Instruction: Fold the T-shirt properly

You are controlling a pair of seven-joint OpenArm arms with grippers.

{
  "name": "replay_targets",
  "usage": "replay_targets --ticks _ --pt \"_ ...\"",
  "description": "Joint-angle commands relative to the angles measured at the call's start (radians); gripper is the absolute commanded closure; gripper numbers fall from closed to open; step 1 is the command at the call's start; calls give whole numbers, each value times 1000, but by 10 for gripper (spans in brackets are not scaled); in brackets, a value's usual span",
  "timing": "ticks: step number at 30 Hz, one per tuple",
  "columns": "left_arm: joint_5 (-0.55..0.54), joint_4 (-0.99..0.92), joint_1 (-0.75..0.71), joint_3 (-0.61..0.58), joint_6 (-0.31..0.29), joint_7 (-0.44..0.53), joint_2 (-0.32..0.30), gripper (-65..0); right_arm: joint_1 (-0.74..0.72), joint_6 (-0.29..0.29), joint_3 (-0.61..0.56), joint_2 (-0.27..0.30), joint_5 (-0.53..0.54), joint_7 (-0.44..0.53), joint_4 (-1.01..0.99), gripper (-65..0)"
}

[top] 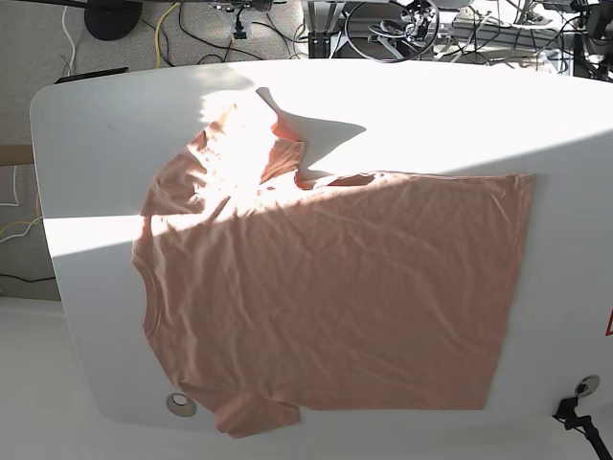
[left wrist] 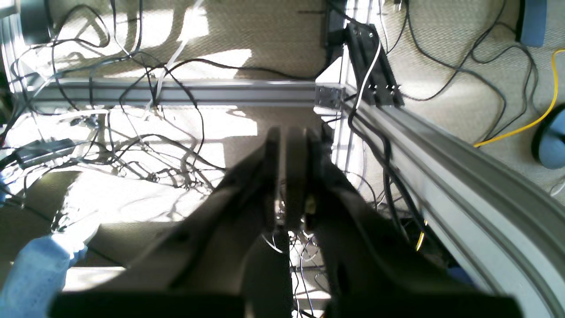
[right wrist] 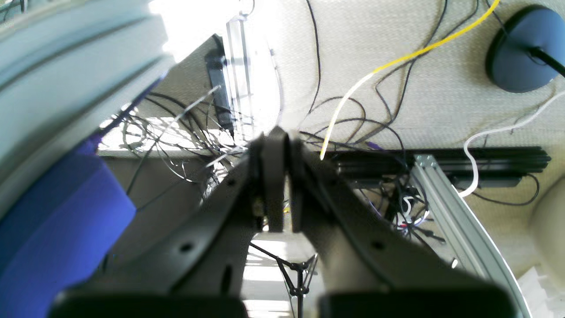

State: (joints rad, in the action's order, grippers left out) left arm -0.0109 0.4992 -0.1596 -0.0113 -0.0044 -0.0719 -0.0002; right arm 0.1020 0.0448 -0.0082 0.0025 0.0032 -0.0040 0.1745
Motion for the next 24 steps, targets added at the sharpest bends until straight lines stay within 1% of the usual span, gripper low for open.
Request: replay_targets --ticks 1,2,8,18,21,24 --pt "-4 84 -50 -2 -2 26 -6 0 30 35 -1 7 -1 13 64 -4" --pt "-4 40 -47 -6 -12 31 -14 -14 23 28 -6 9 8 28 56 -14" --pt "-5 -58 -11 -8 -12 37 -14 -14 23 28 -8 11 8 28 56 -14" --pt "-7 -61 -5 -8 -12 42 -27 -14 23 28 -8 11 8 28 56 -14" --pt "-7 -66 -7 -8 -12 82 -28 -14 23 28 -8 11 8 28 56 -14" --pt "-7 -67 -10 -8 -12 91 -28 -14 23 28 -8 11 8 28 56 -14"
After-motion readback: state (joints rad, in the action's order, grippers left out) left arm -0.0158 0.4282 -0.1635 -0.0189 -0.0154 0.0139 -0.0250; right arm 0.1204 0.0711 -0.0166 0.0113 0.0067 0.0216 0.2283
